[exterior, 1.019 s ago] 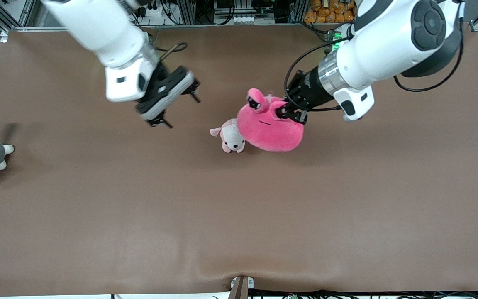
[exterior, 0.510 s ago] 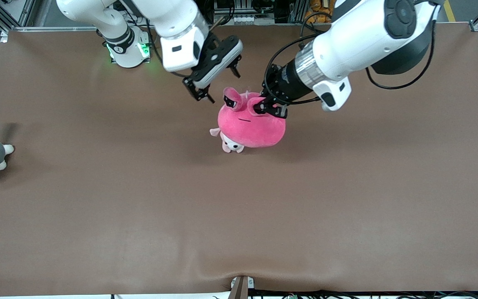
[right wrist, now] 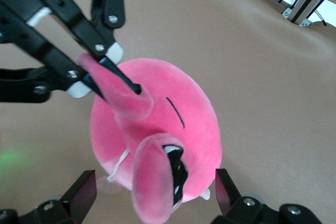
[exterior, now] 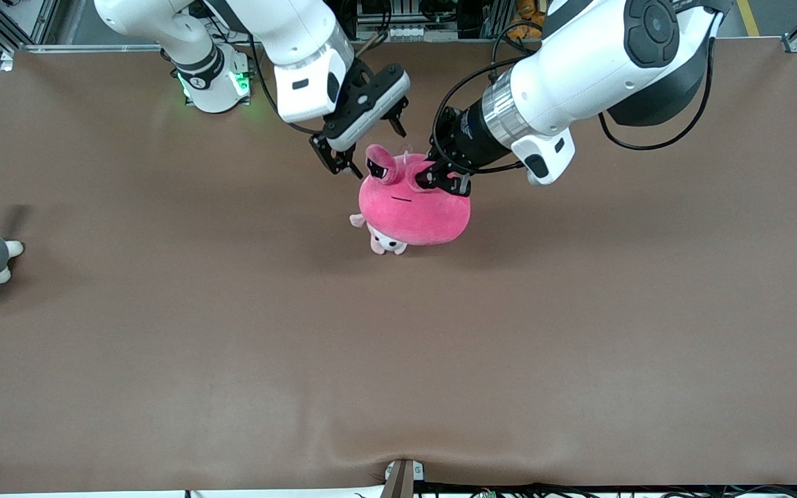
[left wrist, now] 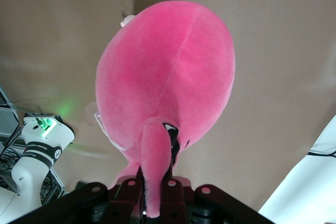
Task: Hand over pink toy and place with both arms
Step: 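Grasp the pink plush with the right gripper beside the left gripper, then carry the plush with the right gripper while the left gripper withdraws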
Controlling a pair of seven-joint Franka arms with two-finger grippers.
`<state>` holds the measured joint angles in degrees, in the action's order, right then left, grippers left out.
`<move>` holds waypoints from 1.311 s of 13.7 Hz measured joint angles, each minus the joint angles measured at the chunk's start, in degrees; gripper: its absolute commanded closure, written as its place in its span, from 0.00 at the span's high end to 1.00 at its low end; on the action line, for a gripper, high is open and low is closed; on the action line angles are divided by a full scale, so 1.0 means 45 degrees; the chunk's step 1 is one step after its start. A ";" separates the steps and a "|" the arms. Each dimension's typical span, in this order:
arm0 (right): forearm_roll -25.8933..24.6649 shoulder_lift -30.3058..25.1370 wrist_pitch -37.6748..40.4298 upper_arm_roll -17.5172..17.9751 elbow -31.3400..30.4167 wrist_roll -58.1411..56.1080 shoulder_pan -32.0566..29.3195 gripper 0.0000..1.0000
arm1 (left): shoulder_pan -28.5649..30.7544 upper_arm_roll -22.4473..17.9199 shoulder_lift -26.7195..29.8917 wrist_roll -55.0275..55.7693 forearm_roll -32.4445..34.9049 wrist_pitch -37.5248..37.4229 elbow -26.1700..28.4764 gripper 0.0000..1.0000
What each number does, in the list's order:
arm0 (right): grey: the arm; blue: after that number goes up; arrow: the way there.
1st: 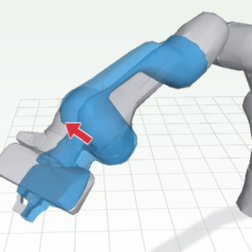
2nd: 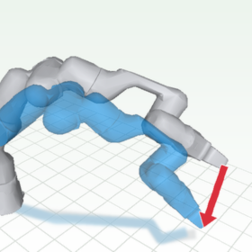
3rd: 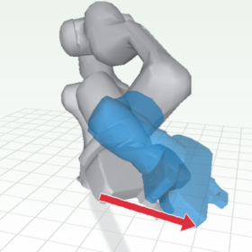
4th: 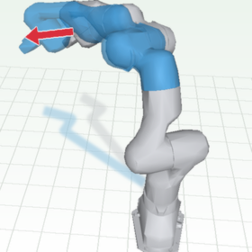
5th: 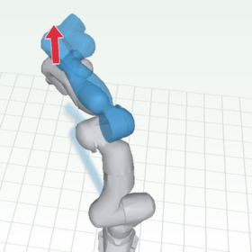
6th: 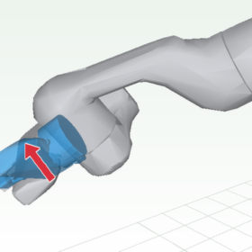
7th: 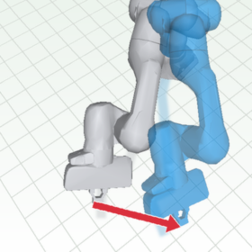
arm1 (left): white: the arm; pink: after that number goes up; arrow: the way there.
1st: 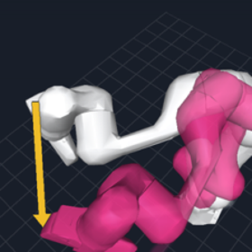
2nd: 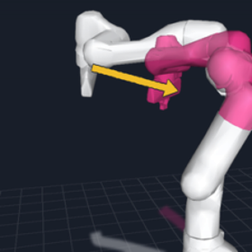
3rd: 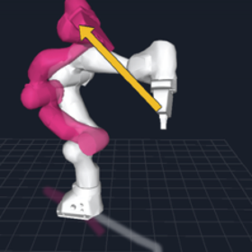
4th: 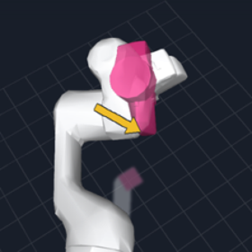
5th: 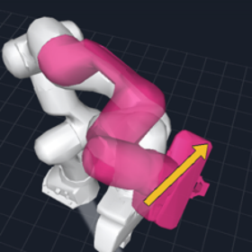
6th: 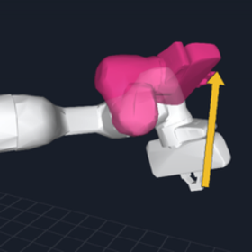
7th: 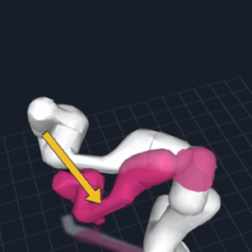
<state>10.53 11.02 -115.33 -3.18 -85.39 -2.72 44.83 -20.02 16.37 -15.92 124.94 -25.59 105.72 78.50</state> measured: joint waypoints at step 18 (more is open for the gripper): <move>-0.0105 0.0420 0.0688 -0.0301 -0.0011 0.1195 -0.0266 0.00 | -0.0029 -0.0021 -0.0001 0.0062 0.0000 0.0020 -0.0005 1.00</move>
<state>10.06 12.90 -112.23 -4.53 -85.44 2.66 43.63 -20.15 16.28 -15.92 125.22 -25.60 105.81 78.48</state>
